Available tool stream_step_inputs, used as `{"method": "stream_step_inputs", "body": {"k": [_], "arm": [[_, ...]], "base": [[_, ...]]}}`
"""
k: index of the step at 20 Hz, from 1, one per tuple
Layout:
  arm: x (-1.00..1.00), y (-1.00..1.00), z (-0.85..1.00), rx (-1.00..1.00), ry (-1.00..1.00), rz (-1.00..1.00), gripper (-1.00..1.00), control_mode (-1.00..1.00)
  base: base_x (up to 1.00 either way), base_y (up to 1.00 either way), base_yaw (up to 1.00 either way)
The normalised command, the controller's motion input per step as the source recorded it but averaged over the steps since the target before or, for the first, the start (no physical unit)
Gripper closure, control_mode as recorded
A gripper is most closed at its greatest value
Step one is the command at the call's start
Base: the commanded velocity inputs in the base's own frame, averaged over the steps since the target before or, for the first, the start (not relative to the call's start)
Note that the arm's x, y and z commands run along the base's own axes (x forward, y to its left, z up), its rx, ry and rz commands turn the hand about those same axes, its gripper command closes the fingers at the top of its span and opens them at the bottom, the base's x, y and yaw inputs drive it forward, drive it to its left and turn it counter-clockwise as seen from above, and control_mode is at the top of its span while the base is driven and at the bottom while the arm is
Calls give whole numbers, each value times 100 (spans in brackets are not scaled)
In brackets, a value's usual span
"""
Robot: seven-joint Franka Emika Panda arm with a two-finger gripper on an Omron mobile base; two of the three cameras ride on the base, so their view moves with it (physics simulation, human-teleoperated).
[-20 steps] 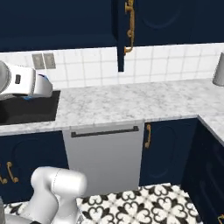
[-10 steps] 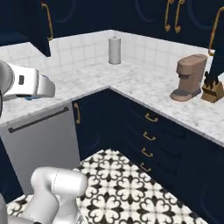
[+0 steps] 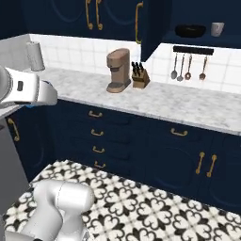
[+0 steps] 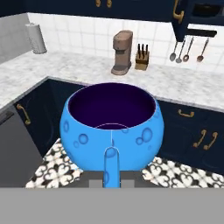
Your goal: Gather all objects into one cabinet and sort the glasses and bowls to opposite sides.
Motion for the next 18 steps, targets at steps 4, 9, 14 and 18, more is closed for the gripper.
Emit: {"method": "stream_step_inputs", "body": {"k": [4,9,14,18], "arm": [[0,0,0,0,0,0,100,100],[0,0,0,0,0,0,100,100],[0,0,0,0,0,0,100,100],[0,0,0,0,0,0,100,100]], "base": [[-9,-43,-39],[0,-84,-8],[3,-93,-1],[9,-73,-10]]}}
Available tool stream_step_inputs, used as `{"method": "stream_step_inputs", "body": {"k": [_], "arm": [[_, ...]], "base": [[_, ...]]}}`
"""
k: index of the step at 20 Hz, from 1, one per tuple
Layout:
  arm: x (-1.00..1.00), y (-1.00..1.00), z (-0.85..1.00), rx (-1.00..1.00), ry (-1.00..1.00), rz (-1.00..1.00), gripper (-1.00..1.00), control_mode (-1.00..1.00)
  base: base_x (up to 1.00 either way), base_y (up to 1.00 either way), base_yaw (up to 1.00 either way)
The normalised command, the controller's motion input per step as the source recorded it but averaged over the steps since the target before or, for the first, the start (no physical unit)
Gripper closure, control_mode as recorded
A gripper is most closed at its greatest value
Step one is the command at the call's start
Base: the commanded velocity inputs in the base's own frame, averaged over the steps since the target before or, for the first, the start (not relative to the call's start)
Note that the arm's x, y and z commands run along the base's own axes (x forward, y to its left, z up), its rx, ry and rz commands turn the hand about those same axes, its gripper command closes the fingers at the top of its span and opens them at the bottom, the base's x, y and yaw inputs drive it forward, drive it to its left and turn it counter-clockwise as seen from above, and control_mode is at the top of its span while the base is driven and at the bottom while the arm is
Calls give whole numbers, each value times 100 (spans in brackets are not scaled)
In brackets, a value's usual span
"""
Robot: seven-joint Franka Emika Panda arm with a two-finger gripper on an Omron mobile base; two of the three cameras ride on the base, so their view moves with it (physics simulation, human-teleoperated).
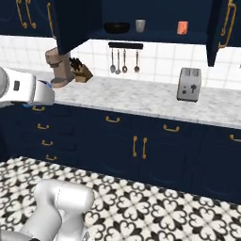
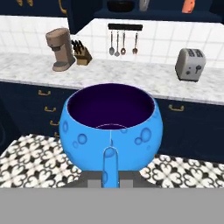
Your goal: Gather all objects into one cabinet and sort the glasses and bowls to opposite sides.
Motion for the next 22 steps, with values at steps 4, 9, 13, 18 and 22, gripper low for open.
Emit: {"method": "stream_step_inputs", "body": {"k": [4,9,13,18,22], "arm": [[0,0,0,0,0,0,100,100],[0,0,0,0,0,0,100,100],[0,0,0,0,0,0,100,100],[0,0,0,0,0,0,100,100],[0,0,0,0,0,0,100,100]], "base": [[24,-59,-17],[41,-43,-22],[51,-31,-26],[67,-14,-9],[87,-2,0]]}}
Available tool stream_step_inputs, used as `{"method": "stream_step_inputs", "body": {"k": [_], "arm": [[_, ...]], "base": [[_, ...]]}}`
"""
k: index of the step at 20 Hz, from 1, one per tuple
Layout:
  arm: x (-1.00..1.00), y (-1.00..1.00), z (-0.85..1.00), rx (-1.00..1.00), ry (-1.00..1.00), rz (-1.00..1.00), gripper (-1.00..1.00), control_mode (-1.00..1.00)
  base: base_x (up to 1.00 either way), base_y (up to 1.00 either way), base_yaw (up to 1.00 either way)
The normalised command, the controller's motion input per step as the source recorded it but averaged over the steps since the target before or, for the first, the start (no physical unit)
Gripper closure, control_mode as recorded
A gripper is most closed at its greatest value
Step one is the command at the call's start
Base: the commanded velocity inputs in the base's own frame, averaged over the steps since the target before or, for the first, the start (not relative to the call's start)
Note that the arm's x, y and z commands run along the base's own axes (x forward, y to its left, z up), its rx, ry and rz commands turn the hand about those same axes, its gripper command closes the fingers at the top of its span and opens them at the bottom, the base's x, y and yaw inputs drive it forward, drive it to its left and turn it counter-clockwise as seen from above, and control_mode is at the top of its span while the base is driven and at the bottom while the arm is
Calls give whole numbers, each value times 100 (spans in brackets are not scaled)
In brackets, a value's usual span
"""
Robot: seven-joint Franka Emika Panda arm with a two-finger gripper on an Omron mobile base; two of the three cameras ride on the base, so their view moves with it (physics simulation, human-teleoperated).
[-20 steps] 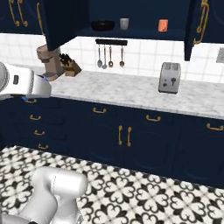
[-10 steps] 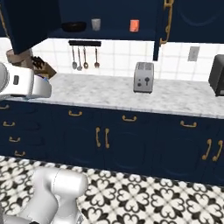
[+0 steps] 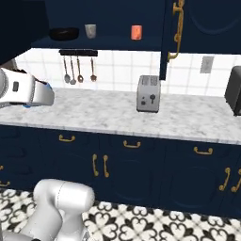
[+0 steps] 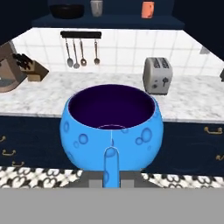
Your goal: Gather all objects into one cabinet and sort the glasses and bowls to opposite sides.
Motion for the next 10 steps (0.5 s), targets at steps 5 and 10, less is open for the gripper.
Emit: {"method": "stream_step_inputs", "body": {"k": [5,10], "arm": [[0,0,0,0,0,0,100,100],[0,0,0,0,0,0,100,100]], "base": [[67,-18,-3],[46,-42,-8]]}}
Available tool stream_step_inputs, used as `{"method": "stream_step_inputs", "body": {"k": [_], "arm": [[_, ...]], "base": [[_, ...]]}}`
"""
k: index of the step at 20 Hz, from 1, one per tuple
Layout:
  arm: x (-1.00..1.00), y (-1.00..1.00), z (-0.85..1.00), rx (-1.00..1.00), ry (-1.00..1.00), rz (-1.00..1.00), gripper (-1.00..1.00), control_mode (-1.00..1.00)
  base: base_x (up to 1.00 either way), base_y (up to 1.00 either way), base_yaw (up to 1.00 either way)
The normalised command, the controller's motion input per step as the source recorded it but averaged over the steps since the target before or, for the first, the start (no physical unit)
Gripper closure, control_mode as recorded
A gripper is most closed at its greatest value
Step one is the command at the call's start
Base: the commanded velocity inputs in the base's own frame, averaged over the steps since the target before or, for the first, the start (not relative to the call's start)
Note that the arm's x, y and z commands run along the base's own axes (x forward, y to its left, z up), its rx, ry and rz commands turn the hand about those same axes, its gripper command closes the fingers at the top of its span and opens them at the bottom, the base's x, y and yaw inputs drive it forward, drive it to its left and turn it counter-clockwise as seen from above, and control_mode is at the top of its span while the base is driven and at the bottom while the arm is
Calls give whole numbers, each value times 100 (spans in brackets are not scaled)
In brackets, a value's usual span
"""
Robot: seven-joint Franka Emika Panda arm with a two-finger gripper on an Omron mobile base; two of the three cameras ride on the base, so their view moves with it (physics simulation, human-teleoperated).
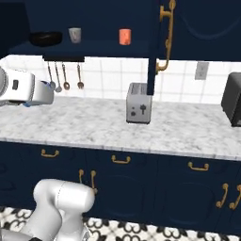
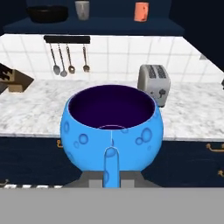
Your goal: Gather all objects into one cabinet and sort the glasses and bowls to opposite sides.
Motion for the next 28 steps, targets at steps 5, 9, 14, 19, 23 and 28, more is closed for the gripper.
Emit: {"method": "stream_step_inputs", "body": {"k": [5,9,14,19,23,28], "arm": [[0,0,0,0,0,0,100,100],[0,0,0,0,0,0,100,100],[0,0,0,0,0,0,100,100],[0,0,0,0,0,0,100,100],[0,0,0,0,0,0,100,100],[0,0,0,0,0,0,100,100]], "base": [[60,-35,-4],[78,-22,0],[67,-2,0],[42,0,0],[17,-2,4],[35,-13,15]]}}
